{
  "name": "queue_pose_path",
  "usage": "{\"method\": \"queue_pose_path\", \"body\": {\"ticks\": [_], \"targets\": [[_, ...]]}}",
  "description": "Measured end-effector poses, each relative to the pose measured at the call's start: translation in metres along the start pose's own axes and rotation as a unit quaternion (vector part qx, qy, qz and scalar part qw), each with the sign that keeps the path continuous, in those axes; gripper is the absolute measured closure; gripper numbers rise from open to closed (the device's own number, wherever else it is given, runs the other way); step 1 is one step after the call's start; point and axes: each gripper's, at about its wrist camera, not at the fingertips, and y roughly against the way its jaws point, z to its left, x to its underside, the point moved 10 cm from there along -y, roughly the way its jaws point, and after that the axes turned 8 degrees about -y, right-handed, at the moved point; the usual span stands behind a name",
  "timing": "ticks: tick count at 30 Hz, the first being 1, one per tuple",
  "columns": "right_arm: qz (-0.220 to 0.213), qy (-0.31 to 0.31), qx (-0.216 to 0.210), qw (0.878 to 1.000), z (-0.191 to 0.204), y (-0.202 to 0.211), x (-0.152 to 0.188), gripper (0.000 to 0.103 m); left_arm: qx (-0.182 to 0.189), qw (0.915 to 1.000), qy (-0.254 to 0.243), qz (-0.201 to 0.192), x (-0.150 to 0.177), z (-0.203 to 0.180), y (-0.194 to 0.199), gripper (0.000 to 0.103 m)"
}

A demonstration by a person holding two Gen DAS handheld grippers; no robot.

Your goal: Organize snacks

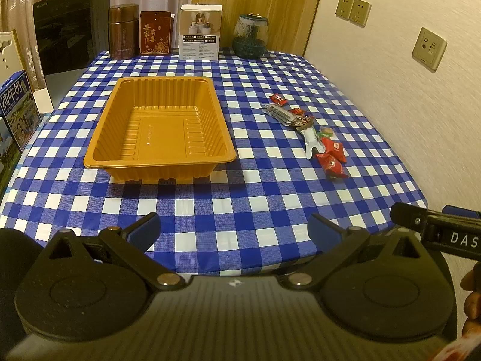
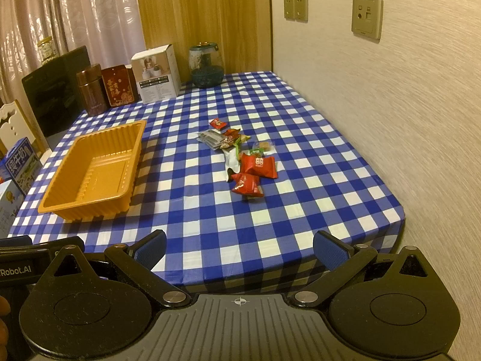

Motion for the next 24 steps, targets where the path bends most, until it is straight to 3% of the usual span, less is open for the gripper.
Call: {"method": "queue_pose_path", "body": {"ticks": [15, 24], "targets": [[-0.002, -0.005, 0.001, 1.0, -0.005, 0.001, -0.002, 0.0, 0.0, 1.0, 0.001, -0.002, 0.0, 0.0, 0.0, 0.0], [-0.015, -0.03, 0.009, 0.999, -0.021, -0.004, -0.008, 0.0, 0.021, 0.9998, 0.002, -0.002, -0.005, -0.008, -0.013, 0.0]]}}
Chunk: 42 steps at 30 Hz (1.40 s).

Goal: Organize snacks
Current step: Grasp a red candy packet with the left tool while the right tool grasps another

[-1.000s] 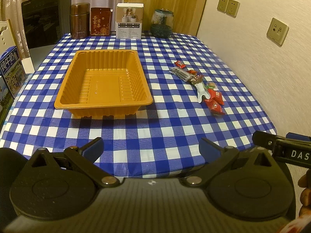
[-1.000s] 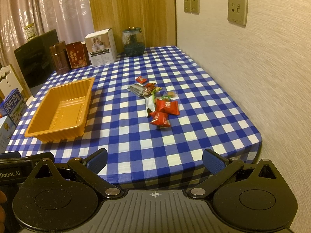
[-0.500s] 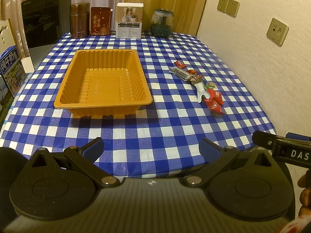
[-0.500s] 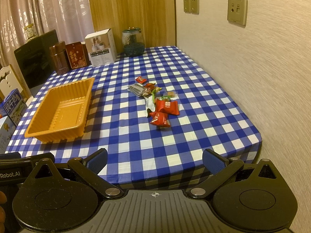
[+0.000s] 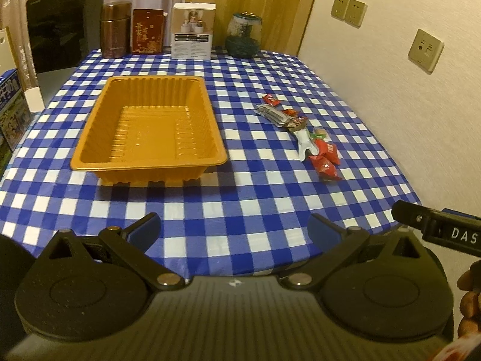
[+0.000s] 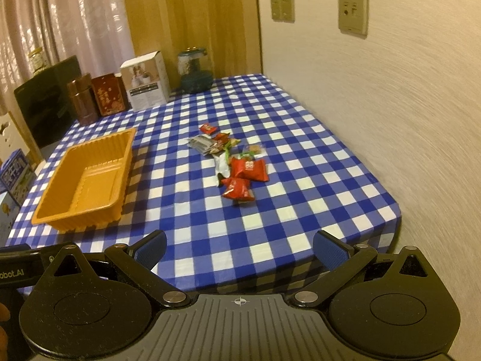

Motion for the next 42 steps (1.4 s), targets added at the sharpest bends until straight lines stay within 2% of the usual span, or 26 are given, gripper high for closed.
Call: {"method": "queue_pose_path", "body": {"ticks": [11, 16, 19, 24, 25, 27, 28, 34, 37, 39, 42], "targets": [[-0.023, -0.023, 0.02, 0.999, -0.039, -0.03, -0.034, 0.001, 0.035, 0.9994, -0.006, 0.001, -0.03, -0.02, -0.053, 0.0], [-0.022, -0.026, 0.009, 0.999, -0.056, -0.056, -0.051, 0.001, 0.056, 0.9983, -0.015, 0.004, -0.044, -0.039, -0.084, 0.001], [-0.022, -0.02, 0.0, 1.0, -0.064, -0.072, -0.059, 0.001, 0.08, 0.9965, -0.021, 0.011, -0.05, -0.054, -0.103, 0.008], [-0.011, -0.001, -0.01, 1.0, -0.076, -0.099, -0.069, 0.001, 0.101, 0.9939, -0.036, 0.022, -0.057, -0.077, -0.136, 0.012], [-0.007, 0.001, -0.01, 1.0, -0.08, -0.105, -0.07, 0.002, 0.106, 0.9933, -0.039, 0.026, -0.058, -0.082, -0.143, 0.013], [0.004, 0.004, -0.011, 1.0, -0.086, -0.117, -0.071, 0.012, 0.113, 0.9922, -0.043, 0.031, -0.061, -0.089, -0.156, 0.015], [0.009, 0.005, -0.009, 1.0, -0.089, -0.123, -0.072, 0.013, 0.119, 0.9913, -0.045, 0.033, -0.062, -0.093, -0.162, 0.016], [0.029, 0.004, -0.002, 1.0, -0.106, -0.15, -0.072, 0.018, 0.153, 0.9856, -0.056, 0.046, -0.068, -0.117, -0.195, 0.029], [0.034, 0.003, 0.004, 0.999, -0.112, -0.159, -0.072, 0.018, 0.163, 0.9828, -0.065, 0.057, -0.068, -0.129, -0.211, 0.041], [0.037, 0.0, 0.006, 0.999, -0.115, -0.163, -0.073, 0.018, 0.164, 0.9817, -0.075, 0.061, -0.068, -0.134, -0.219, 0.053], [0.041, 0.002, 0.009, 0.999, -0.115, -0.169, -0.071, 0.018, 0.163, 0.9805, -0.086, 0.068, -0.067, -0.138, -0.231, 0.059]]}}
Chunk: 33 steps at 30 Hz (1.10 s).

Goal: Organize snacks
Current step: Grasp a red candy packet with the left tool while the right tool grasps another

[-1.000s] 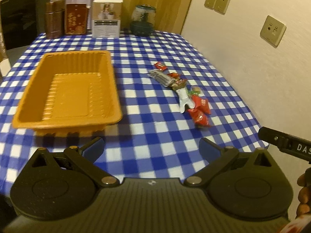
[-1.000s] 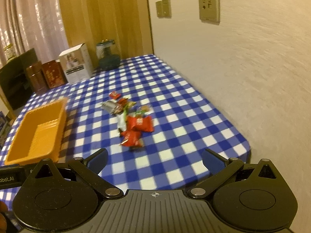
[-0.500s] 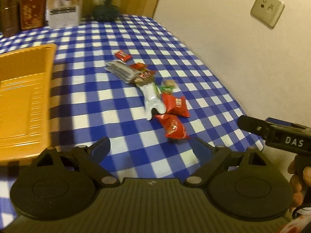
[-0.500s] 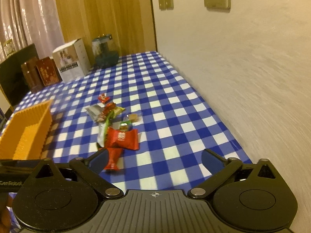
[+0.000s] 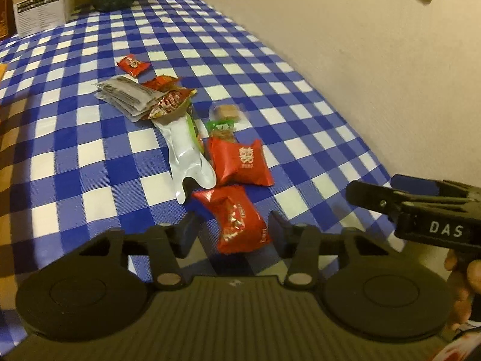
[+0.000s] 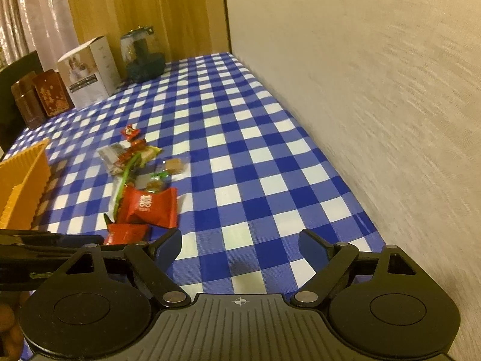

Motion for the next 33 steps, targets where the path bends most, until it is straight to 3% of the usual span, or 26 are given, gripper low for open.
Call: {"method": "queue_pose_path", "body": {"ticks": [4, 9, 16, 23, 31, 33], "targets": [[0.006, 0.01, -0.005, 1.0, 0.006, -0.008, 0.002, 0.018, 0.011, 0.9999, -0.009, 0.001, -0.001, 0.0, -0.002, 0.064], [0.01, 0.03, -0.024, 0.999, 0.02, -0.018, 0.001, 0.018, -0.006, 0.9998, -0.018, -0.002, 0.008, 0.014, 0.009, 0.068], [0.015, 0.089, -0.069, 0.993, 0.055, -0.037, 0.0, 0.018, -0.042, 0.9989, -0.019, 0.002, 0.027, 0.041, 0.034, 0.068], [0.021, 0.118, -0.096, 0.988, 0.081, -0.069, -0.003, 0.018, -0.046, 0.9989, -0.01, -0.005, 0.034, 0.051, 0.041, 0.065], [0.028, 0.132, -0.091, 0.987, 0.096, -0.089, 0.001, 0.034, -0.044, 0.9989, -0.01, -0.015, 0.035, 0.049, 0.037, 0.05], [0.025, 0.138, -0.083, 0.987, 0.098, -0.088, 0.002, 0.048, -0.044, 0.9989, -0.006, -0.017, 0.035, 0.05, 0.037, 0.049]]}}
